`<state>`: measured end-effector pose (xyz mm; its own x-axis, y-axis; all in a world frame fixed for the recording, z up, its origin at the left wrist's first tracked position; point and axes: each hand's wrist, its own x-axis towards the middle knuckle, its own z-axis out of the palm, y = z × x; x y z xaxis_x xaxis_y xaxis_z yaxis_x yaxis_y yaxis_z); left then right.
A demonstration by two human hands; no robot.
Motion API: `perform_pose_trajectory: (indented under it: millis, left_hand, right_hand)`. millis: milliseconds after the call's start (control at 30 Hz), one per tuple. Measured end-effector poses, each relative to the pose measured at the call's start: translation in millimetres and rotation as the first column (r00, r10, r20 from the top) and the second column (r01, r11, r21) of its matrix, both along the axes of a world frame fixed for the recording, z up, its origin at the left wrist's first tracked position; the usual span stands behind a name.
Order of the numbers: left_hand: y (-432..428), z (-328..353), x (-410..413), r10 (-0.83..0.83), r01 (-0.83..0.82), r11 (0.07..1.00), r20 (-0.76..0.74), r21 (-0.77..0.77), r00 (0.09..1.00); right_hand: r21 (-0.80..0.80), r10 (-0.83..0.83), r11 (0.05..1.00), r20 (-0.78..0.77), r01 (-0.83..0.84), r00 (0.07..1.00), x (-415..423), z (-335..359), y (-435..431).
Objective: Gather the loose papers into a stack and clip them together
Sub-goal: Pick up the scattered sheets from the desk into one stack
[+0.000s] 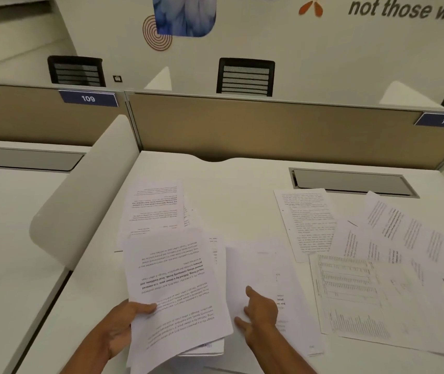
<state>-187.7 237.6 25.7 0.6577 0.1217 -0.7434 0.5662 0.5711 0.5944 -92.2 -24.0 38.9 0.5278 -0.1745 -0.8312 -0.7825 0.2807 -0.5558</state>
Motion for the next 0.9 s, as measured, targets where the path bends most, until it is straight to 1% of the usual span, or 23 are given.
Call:
perform_pose_trajectory:
  millis: [100, 233, 300, 400, 467, 500, 567, 633, 700, 767, 833, 900]
  left_hand:
    - [-3.5, -1.5, 0.5, 0.017, -0.016, 1.0, -0.01, 0.024, 1.0]
    - [-3.7, -1.6, -0.4, 0.02, -0.019, 0.999, -0.017, 0.046, 1.0]
    - [-3.6, -1.0, -1.0, 0.014, -0.013, 0.999, -0.017, 0.048, 1.0]
    - [-4.7, -0.5, -2.0, 0.012, -0.011, 0.997, -0.016, 0.071, 1.0]
    - [-5.6, -0.7, -2.9, 0.008, -0.008, 0.996, -0.003, 0.088, 1.0]
    - [-5.3, -1.2, -3.1, 0.009, -0.009, 0.995, -0.002, 0.102, 1.0]
    - [-3.5, -0.4, -3.5, 0.011, -0.011, 0.99, 0.001, 0.14, 1.0]
    - [-1.0, 5.0, -4.4, 0.005, -0.008, 0.986, 0.019, 0.165, 1.0]
    - [0.9, 11.1, -5.2, 0.0, -0.009, 0.983, 0.049, 0.183, 0.999]
    - [-0.7, 15.2, -4.7, -0.021, 0.004, 0.975, 0.07, 0.223, 0.997]
    - [-6.7, 18.1, -2.4, -0.029, 0.006, 0.963, 0.082, 0.268, 0.996]
    - [-14.7, 20.1, 1.7, -0.04, 0.011, 0.955, 0.094, 0.296, 0.995]
  right_hand:
    - [-0.044, 0.023, 0.999, 0.022, -0.022, 0.999, 0.8, -4.9, 9.0]
    - [-0.143, 0.134, 0.982, 0.059, -0.124, 0.989, 2.0, -11.2, 14.4]
    - [-0.138, 0.192, 0.973, 0.058, -0.183, 0.98, 0.6, -11.8, 15.5]
    - [-0.063, 0.287, 0.957, 0.081, -0.283, 0.954, -7.4, -9.3, 16.5]
    - [-0.023, 0.341, 0.94, 0.129, -0.341, 0.931, -15.7, -8.9, 17.1]
    - [-0.029, 0.371, 0.928, 0.158, -0.371, 0.915, -18.9, -10.0, 16.6]
    - [-0.083, 0.441, 0.897, 0.211, -0.433, 0.872, -19.3, -11.7, 11.6]
    - [-0.11, 0.477, 0.878, 0.248, -0.465, 0.843, -12.0, -6.7, 1.2]
    - [-0.075, 0.507, 0.858, 0.274, -0.507, 0.817, -1.6, 2.2, -13.4]
    - [-0.041, 0.558, 0.817, 0.304, -0.575, 0.772, 7.2, 8.9, -28.6]
    - [-0.036, 0.608, 0.773, 0.326, -0.633, 0.724, 13.1, 13.9, -40.1]
    - [-0.039, 0.628, 0.754, 0.338, -0.656, 0.701, 17.1, 16.0, -46.7]
